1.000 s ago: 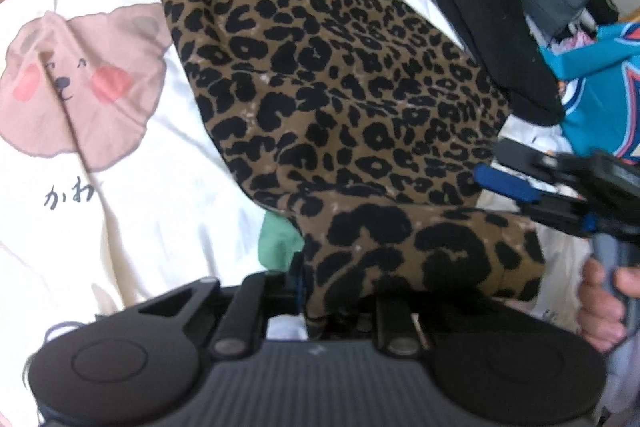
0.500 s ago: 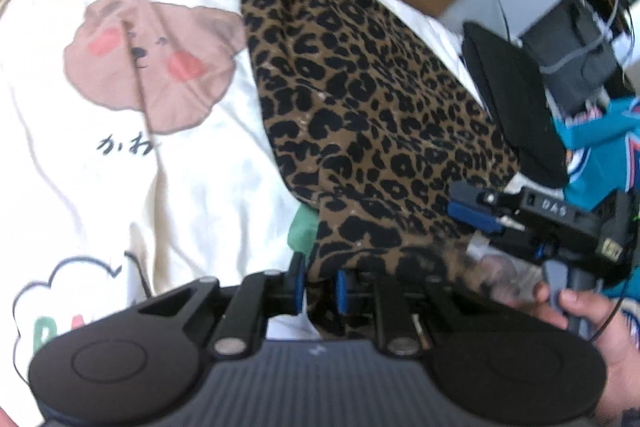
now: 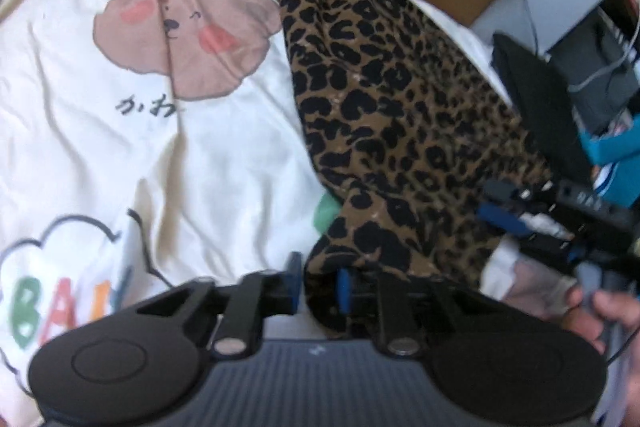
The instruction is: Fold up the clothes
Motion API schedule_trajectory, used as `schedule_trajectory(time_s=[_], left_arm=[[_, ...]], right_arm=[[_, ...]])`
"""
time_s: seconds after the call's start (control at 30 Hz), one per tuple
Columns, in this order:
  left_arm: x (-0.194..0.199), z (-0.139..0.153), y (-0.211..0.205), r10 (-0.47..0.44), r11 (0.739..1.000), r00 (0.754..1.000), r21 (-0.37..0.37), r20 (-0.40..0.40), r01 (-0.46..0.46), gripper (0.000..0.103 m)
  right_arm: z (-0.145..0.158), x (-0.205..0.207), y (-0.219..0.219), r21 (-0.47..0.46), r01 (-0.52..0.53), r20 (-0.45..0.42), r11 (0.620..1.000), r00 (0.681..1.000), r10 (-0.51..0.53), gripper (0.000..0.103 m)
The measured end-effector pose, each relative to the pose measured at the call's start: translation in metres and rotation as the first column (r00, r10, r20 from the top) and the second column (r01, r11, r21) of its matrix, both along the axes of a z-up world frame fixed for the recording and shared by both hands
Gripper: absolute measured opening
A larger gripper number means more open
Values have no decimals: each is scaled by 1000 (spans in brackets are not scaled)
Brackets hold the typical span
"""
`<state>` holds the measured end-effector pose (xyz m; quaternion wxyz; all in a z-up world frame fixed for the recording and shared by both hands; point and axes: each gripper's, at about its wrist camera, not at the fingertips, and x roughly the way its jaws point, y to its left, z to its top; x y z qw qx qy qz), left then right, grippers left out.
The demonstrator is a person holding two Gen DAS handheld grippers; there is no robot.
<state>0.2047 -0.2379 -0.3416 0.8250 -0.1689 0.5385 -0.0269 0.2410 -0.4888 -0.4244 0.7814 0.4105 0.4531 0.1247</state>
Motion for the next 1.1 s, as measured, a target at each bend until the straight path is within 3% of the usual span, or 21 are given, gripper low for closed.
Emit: schedule_trajectory(time_s=[0.07,0.2,0.57,0.73,0.9,1.03,1.1], left_arm=[[-4,5,-3,-35,999,999,40,4,35,7],[-13,12,-3,-75,994,997,80,6,74,6],[-27,15,1,-88,985,996,149,-16,89,0],[-33,28,20,-1,987,999,160,-32,7,0],[-32,43,16,-12,998,1000,55,5,11,2],[-30,40,2,2,999,1000,-50,-19,-3,12],[-34,35,0,54,995,997,-83,-51,-59,19]], right_arm=[[-1,0,-1,-12,3,-5,1000,1000,-3,34],[-7,1,-4,-50,21,-41,999,999,-23,4],[-4,-2,-2,-60,21,-46,998,999,-23,7],[2,-7,-3,-46,6,-37,999,999,-8,8],[8,-11,-1,-34,-11,-22,999,1000,10,11],[13,-16,-1,-15,-16,-11,1000,1000,16,12],[15,-20,-2,-6,-10,-4,1000,1000,10,25]])
